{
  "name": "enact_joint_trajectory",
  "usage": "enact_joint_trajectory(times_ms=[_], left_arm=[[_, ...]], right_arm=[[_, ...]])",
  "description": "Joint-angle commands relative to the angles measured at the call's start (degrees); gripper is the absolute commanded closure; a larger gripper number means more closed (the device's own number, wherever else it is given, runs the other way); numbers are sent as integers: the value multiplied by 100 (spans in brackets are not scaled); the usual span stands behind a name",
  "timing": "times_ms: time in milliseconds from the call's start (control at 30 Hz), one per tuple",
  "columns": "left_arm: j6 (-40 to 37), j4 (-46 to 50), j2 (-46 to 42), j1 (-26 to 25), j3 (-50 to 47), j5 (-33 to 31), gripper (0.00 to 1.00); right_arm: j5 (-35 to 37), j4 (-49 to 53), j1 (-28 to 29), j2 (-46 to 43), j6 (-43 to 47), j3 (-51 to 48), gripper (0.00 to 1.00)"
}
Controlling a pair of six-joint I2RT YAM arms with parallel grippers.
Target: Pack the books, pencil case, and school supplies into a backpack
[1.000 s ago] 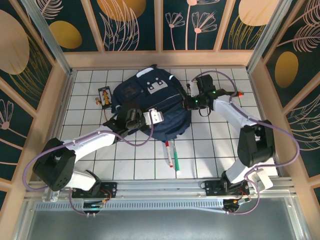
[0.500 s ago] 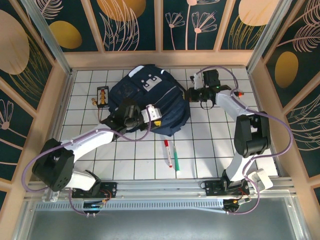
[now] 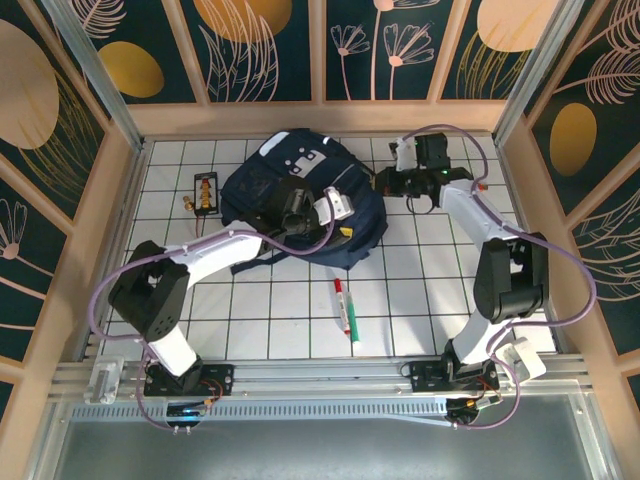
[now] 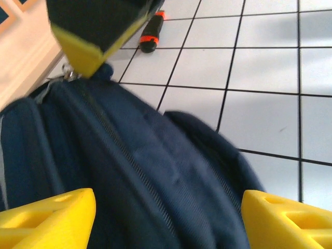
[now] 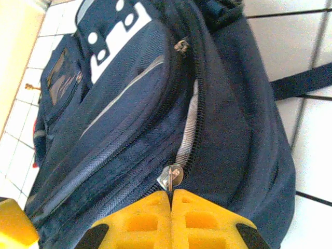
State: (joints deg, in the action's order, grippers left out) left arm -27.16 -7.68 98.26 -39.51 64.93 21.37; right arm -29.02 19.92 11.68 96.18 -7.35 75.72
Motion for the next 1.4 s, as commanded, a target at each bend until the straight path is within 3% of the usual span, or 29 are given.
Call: enact_joint_trajectory(times_ms=[0,233,300,467,533,600,700,800,867,933,1067,1100,1133,1300,1367], left_arm=[[-392,52,316,-12,228,-461,31],[-311,-295,718,174,520,-1716,48],[-203,-341,720,332,574,-1622,49],[-430,-267,393,453,365,-669,45],[-404,23,232,458,320,-195,42],[-279,234,79,457,310,361,39],[702,151,-117,464,342,348,35],[2782,101,-207,487,475,-1028,29],[4123,629,-190,520,665,-1836,28],[4823,1142,-270,534,642,-1874,28],[6248,1265,-1097,540,-382,-2124,23],[6682,1351,-1352,536,-627,-2254,15],[7064,1467,-1569,539,-858,-2377,1],[8025,1905,-1687,739,-1409,-2740,1],[8296,2003,-1426,871,-1374,-2860,1]], right_arm=[[427,-145,-562,-607,-274,242,100],[227,46,-859,-1065,-160,-50,100],[85,76,-852,-1122,-97,-220,100],[267,181,-839,-1068,357,-420,99],[429,240,-814,-948,797,-367,76],[651,73,-750,-919,1219,-462,66],[736,-725,-784,-858,1134,-698,49],[266,-1185,-909,-318,389,-341,41],[-97,-1006,-817,264,-88,263,41],[-243,-669,-631,843,-236,928,41],[-275,-351,-410,1504,-98,1631,38],[-312,-254,-375,1655,-71,1797,38],[-332,-131,-337,1839,-64,1968,37],[-540,617,-163,2731,-2,2808,37],[-807,842,-103,2985,-12,3031,43]])
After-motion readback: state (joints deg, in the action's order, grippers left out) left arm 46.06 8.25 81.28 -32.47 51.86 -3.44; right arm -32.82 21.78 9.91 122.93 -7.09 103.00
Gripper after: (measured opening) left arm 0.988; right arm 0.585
